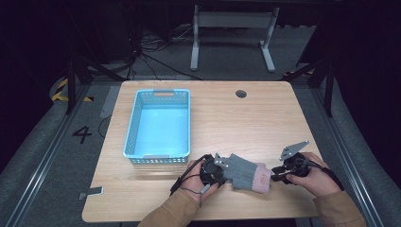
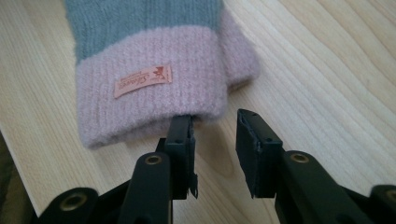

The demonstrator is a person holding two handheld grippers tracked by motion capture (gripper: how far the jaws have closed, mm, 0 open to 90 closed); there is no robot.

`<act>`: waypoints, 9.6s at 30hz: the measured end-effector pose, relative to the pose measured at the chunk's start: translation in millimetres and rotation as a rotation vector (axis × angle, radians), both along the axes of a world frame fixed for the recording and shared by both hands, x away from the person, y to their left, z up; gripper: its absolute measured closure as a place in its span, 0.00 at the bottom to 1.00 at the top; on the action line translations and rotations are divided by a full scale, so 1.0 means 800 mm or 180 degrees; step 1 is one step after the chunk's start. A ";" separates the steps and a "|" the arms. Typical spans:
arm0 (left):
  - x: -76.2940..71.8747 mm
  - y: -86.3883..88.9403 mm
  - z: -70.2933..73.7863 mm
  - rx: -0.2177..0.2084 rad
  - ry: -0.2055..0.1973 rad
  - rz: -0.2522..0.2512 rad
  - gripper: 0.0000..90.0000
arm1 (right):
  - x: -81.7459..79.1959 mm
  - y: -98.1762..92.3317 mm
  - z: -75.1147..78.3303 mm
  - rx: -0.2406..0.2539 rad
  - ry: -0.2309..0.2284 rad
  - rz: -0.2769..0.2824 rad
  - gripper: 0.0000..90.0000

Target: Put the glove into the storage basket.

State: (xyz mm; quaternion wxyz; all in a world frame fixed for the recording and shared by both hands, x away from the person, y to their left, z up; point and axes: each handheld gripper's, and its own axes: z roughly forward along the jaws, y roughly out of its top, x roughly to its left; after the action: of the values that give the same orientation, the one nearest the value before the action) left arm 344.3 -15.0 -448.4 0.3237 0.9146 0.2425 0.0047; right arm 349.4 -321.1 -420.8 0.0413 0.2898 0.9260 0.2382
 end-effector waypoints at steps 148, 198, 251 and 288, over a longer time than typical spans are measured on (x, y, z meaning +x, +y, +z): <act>0.014 -0.090 -0.006 -0.0189 -0.0360 0.0481 0.19 | 0.034 -0.071 -0.007 0.0562 -0.0605 -0.1489 0.51; -0.018 -0.104 -0.002 -0.0200 -0.0431 0.0228 0.75 | 0.034 -0.073 -0.009 0.0630 -0.0619 -0.1497 0.50; 0.024 0.060 0.114 -0.0542 -0.0724 0.0705 0.76 | 0.072 -0.046 -0.005 0.0678 -0.0631 -0.1323 0.50; 0.090 0.184 0.143 -0.0499 -0.0836 0.1303 0.76 | 0.047 -0.065 -0.022 0.0584 -0.0591 -0.1508 0.50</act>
State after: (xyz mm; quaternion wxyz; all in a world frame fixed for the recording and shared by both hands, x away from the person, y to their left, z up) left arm 416.2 132.2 -334.3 0.4146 0.8101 0.3781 0.1700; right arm 387.0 -373.1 -438.6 0.1542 0.4779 0.7992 0.3304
